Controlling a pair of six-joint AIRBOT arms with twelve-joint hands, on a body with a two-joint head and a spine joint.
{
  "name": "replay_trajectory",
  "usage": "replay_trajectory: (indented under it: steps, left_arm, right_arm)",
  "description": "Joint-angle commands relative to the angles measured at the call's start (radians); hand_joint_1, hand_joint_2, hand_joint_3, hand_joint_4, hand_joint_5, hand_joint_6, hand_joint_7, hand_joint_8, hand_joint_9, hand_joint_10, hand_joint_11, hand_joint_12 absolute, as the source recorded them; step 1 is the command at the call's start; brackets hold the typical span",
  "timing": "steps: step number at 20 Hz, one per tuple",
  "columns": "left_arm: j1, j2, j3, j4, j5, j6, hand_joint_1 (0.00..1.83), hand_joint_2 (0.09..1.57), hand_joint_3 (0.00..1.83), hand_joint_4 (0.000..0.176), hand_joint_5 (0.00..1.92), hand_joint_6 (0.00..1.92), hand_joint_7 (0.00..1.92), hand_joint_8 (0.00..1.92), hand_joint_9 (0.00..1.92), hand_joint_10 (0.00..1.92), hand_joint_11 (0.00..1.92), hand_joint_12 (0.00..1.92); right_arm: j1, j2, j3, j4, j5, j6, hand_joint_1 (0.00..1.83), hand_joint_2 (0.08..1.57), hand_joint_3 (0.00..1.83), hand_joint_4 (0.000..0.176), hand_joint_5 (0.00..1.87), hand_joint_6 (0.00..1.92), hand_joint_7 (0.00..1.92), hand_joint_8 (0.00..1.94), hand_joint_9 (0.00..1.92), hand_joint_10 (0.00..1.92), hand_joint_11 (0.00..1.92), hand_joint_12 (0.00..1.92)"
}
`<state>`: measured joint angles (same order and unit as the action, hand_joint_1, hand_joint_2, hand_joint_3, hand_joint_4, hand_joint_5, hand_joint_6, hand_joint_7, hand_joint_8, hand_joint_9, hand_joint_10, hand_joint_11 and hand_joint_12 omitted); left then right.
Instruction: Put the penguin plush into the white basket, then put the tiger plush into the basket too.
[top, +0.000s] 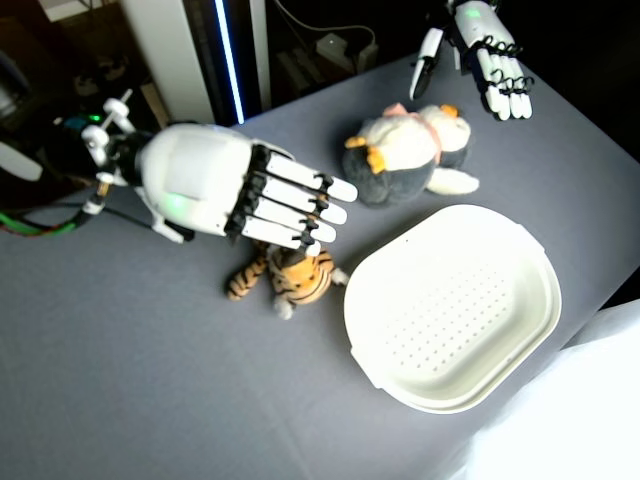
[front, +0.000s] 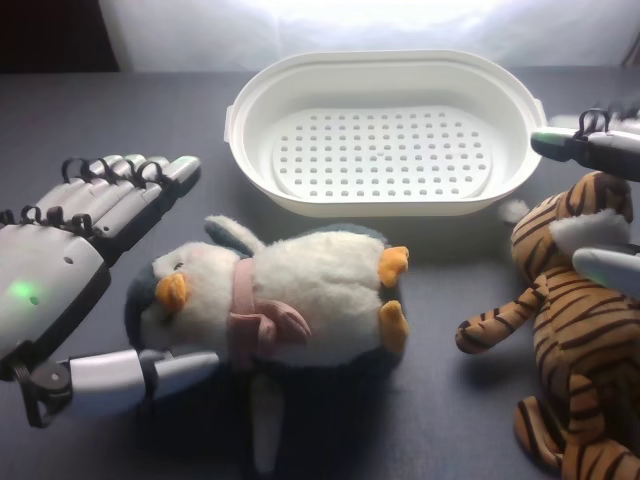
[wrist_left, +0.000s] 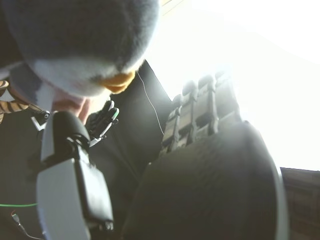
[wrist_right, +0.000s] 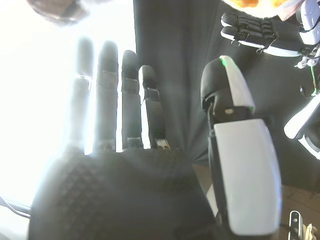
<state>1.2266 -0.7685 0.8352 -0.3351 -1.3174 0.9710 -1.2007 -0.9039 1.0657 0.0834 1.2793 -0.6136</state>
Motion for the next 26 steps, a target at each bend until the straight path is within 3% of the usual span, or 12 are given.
replay_trajectory:
  steps: [1,6,14,16,17,18,19,20,21,23,24,26]
  left_arm:
    - [-0.010,0.003,-0.001,0.028,-0.125,-0.002,0.58,0.88,0.02,0.176,0.00,0.00,0.00,0.00,0.00,0.00,0.00,0.00]
    - [-0.030,0.003,0.013,0.060,-0.047,0.000,0.77,0.76,0.00,0.176,0.00,0.00,0.00,0.00,0.00,0.00,0.00,0.00]
    - [-0.262,-0.107,0.156,0.056,0.520,0.266,0.99,0.72,0.00,0.176,0.01,0.01,0.01,0.00,0.00,0.00,0.00,0.00]
    - [-0.267,-0.121,0.167,0.037,0.539,0.284,1.04,0.86,0.01,0.023,0.72,0.04,0.78,0.05,0.57,0.06,0.23,0.13]
    - [-0.267,-0.122,0.168,0.030,0.533,0.284,1.24,1.02,0.01,0.000,1.19,0.10,0.99,0.92,0.88,0.31,0.28,0.90]
    - [-0.267,-0.117,0.160,0.024,0.508,0.284,1.23,0.98,0.00,0.000,1.39,0.12,1.03,1.16,0.86,1.19,0.45,1.59]
    - [-0.267,-0.106,0.152,0.022,0.480,0.281,1.22,0.97,0.00,0.000,1.43,0.12,1.01,1.29,0.85,1.63,0.68,1.84]
    - [-0.267,-0.091,0.142,0.029,0.448,0.268,1.22,0.98,0.00,0.000,1.42,0.15,1.00,1.20,0.85,1.65,0.81,1.88]
    - [-0.267,-0.068,0.127,0.050,0.389,0.237,1.28,1.04,0.01,0.000,1.36,0.08,1.02,1.16,0.84,1.41,0.77,1.72]
    - [-0.268,-0.017,0.095,0.085,0.265,0.197,1.28,1.07,0.00,0.000,1.34,0.04,0.99,1.22,0.83,1.31,0.68,1.81]
    - [-0.276,-0.001,0.090,0.098,0.209,0.181,1.28,1.09,0.00,0.000,1.32,0.03,0.95,1.30,0.84,1.42,0.72,1.81]
    - [-0.332,0.008,0.110,0.106,0.167,0.171,1.22,1.00,0.00,0.000,1.31,0.37,0.93,1.46,0.91,1.75,0.89,1.90]
  right_arm:
    - [0.011,0.004,0.003,0.013,0.125,0.009,0.44,1.28,0.01,0.000,0.37,0.00,0.17,0.00,0.14,0.01,0.00,0.52]
    - [0.011,0.004,0.004,0.012,0.125,0.013,0.46,1.28,0.00,0.000,0.39,0.00,0.18,0.00,0.15,0.01,0.00,0.55]
    - [0.013,0.004,0.004,-0.008,0.147,0.034,0.52,1.28,0.00,0.000,0.42,0.00,0.20,0.00,0.18,0.00,0.00,0.61]
    - [0.013,0.006,0.004,-0.008,0.147,0.034,0.54,1.27,0.00,0.000,0.42,0.00,0.20,0.00,0.18,0.00,0.00,0.58]
    - [0.013,0.007,0.004,-0.008,0.147,0.034,0.53,1.28,0.00,0.000,0.41,0.00,0.20,0.00,0.18,0.00,0.00,0.59]
    - [0.013,0.008,0.003,-0.008,0.147,0.035,0.52,1.28,0.00,0.000,0.42,0.00,0.21,0.00,0.19,0.00,0.00,0.62]
    - [0.013,0.009,0.003,-0.007,0.147,0.035,0.51,1.28,0.00,0.000,0.41,0.00,0.21,0.00,0.19,0.00,0.00,0.63]
    - [0.012,0.009,0.003,-0.007,0.147,0.035,0.50,1.28,0.00,0.000,0.42,0.00,0.21,0.00,0.19,0.00,0.00,0.63]
    - [0.012,0.009,0.003,-0.007,0.147,0.035,0.50,1.28,0.00,0.000,0.41,0.00,0.21,0.00,0.19,0.00,0.00,0.63]
    - [0.012,0.009,0.004,-0.007,0.147,0.035,0.48,1.29,0.00,0.000,0.41,0.00,0.22,0.00,0.19,0.00,0.00,0.63]
    - [0.012,0.008,0.005,-0.007,0.147,0.035,0.51,1.29,0.00,0.000,0.41,0.00,0.22,0.00,0.20,0.00,0.00,0.64]
    - [0.012,0.008,0.007,-0.007,0.147,0.035,0.52,1.29,0.00,0.000,0.41,0.00,0.22,0.00,0.21,0.01,0.01,0.65]
